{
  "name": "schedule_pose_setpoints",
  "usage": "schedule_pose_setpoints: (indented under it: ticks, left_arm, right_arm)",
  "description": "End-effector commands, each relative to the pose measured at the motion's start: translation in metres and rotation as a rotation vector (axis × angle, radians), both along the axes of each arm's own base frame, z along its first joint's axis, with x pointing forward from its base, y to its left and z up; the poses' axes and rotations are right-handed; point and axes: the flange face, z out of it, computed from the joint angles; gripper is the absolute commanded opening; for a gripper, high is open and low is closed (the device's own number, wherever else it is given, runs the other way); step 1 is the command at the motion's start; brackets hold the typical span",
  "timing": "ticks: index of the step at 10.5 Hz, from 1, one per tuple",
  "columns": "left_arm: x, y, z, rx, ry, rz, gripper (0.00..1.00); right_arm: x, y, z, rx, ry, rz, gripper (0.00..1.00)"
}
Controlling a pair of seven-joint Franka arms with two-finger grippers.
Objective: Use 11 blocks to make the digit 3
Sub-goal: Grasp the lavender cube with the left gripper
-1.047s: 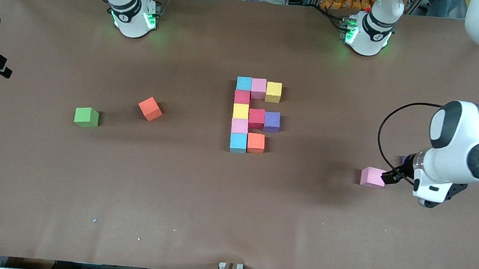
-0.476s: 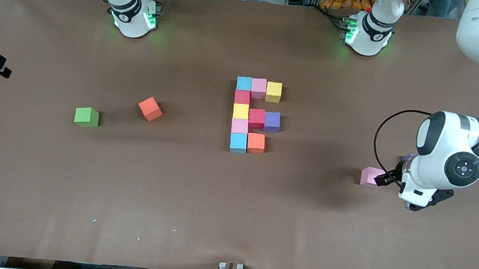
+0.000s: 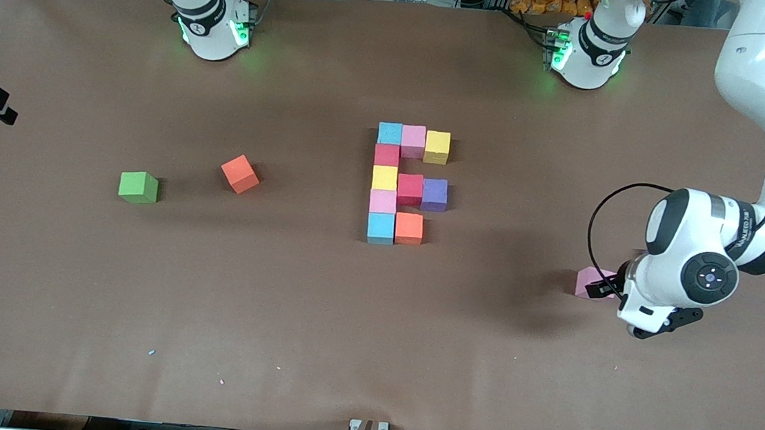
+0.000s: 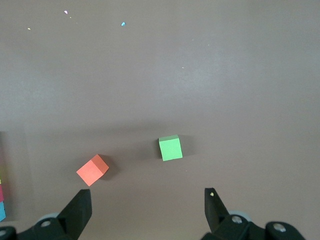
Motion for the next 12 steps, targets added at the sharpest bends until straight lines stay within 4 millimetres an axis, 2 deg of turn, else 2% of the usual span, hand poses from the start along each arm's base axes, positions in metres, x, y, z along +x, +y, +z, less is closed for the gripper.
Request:
schedule_pose_setpoints:
  ticks: [1,3,6,9,12]
  left_arm:
    - [0.001,0.005,-0.007,0.000,0.014,-0.096,1.00]
    - [0.002,0.010,-0.011,-0.034,0.038,-0.244,1.00]
    - [0.001,0.013,-0.030,-0.080,0.042,-0.397,1.00]
    - [0.000,0.006,-0.043,-0.100,0.052,-0.421,1.00]
    - [0.000,0.010,-0.053,-0.114,0.065,-0.459,1.00]
  right_arm:
    - [0.000,-0.004,0.006,0.014,-0.008,0.002,1.00]
    - [-0.001,-0.004,0.005,0.015,-0.004,0.003,1.00]
    - [-0.001,-0.004,0.005,0.014,-0.001,0.003,1.00]
    - [-0.001,-0.004,0.005,0.014,0.001,0.003,1.00]
    - [-0.002,-0.005,0.006,0.014,-0.002,0.002,1.00]
